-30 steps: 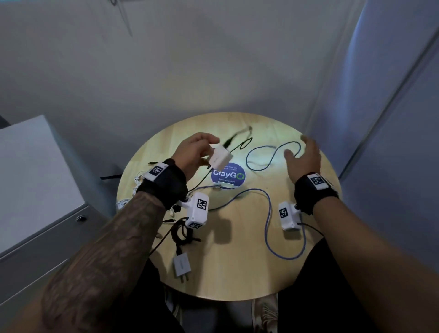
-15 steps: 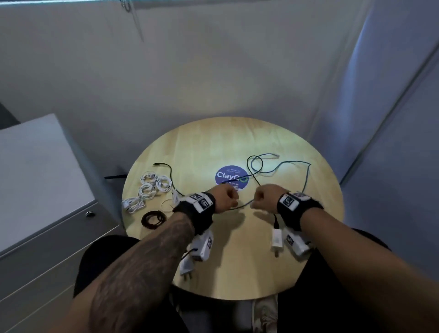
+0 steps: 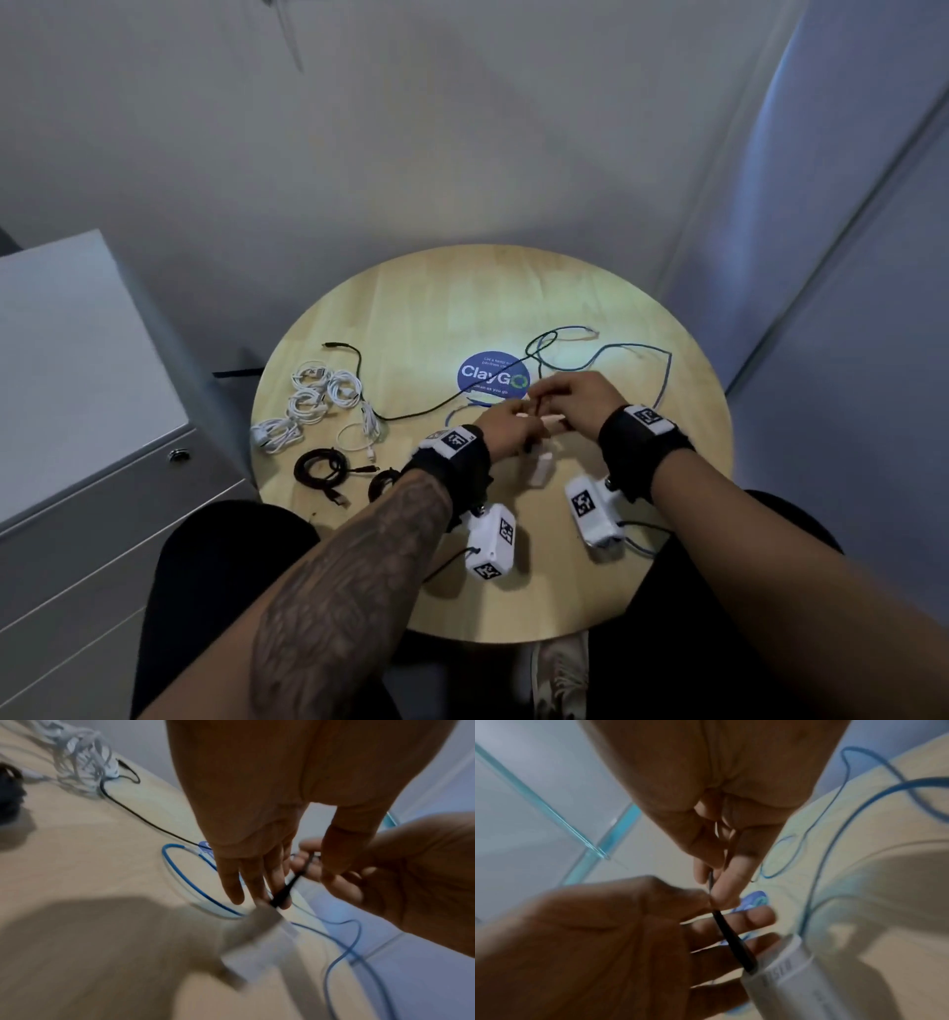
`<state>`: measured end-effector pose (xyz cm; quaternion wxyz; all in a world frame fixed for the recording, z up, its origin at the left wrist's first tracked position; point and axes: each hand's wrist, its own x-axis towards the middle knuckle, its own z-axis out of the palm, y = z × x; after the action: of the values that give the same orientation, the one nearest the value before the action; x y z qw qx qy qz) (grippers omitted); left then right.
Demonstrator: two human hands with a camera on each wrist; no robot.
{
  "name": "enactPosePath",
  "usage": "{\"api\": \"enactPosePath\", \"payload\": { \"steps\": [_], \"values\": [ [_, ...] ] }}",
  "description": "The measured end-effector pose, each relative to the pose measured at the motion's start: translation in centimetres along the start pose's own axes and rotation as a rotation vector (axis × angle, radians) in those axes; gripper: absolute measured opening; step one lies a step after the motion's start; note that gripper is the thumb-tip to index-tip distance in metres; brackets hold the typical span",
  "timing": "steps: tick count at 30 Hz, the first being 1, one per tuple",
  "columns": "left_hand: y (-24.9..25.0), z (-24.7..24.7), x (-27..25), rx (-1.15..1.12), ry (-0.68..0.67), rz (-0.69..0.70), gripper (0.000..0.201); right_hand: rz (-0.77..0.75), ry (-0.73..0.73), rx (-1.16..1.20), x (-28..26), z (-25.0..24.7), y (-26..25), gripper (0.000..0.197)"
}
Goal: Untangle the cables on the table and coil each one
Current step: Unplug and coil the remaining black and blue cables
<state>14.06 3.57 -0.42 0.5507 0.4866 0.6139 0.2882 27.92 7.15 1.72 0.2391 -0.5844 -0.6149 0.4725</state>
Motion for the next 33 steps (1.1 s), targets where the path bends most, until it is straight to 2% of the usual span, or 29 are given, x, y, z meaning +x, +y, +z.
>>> {"api": "enactPosePath", "payload": {
  "steps": [2, 4, 7, 8, 10, 12, 15, 17, 20, 23, 25, 28, 33],
  "values": [
    [1.5, -0.4, -0.2, -0.089, 0.04, 0.066, 0.027, -0.172, 0.063, -0.104, -0.3, -0.4, -1.8, 0.031],
    [3.5, -1.3, -0.4, -0.104, 0.083, 0.151, 0.016, -0.339, 0.138, -0.302, -0.3, -1.3, -3.2, 0.029],
    [6.5, -3.6, -1.0, 0.065, 0.208, 0.299, 0.025, -0.501, 0.238, -0.489, -0.2, -3.1, -5.3, 0.006],
    [7.5, -4.5, -1.3, 0.091, 0.23, 0.335, 0.026, -0.518, 0.256, -0.531, -0.1, -3.6, -6.0, 0.007],
    [9.5, -6.2, -1.8, 0.068, 0.259, 0.373, 0.026, -0.524, 0.25, -0.632, 0.1, -4.4, -7.4, 0.011],
    [11.4, -8.4, -2.1, -0.045, 0.355, 0.406, 0.029, -0.464, 0.255, -0.717, 0.5, -5.3, -8.2, 0.012],
    [13.7, -12.5, -2.4, -0.274, 0.472, 0.464, 0.031, -0.301, 0.295, -0.719, 1.6, -7.3, -7.7, 0.017],
    [14.5, -14.7, -3.0, -0.296, 0.505, 0.482, 0.032, -0.256, 0.318, -0.664, 2.0, -8.5, -7.3, 0.015],
    [14.5, -16.1, -3.8, -0.219, 0.473, 0.482, 0.03, -0.286, 0.428, -0.467, 2.4, -9.9, -8.2, 0.016],
    [14.1, -16.0, -4.3, -0.192, 0.422, 0.465, 0.028, -0.343, 0.558, -0.058, 2.0, -11.1, -11.0, 0.018],
    [13.7, -15.5, -4.5, -0.142, 0.398, 0.47, 0.027, -0.369, 0.576, 0.123, 1.9, -12.3, -12.7, 0.016],
    [13.1, -15.4, -4.8, -0.121, 0.44, 0.477, 0.025, -0.488, 0.699, -0.043, 1.8, -14.5, -14.5, 0.004],
    [13.0, -17.2, -4.3, -0.392, 0.565, 0.466, 0.024, -0.515, 0.663, -0.419, 1.2, -15.7, -14.9, 0.026]
  ]
}}
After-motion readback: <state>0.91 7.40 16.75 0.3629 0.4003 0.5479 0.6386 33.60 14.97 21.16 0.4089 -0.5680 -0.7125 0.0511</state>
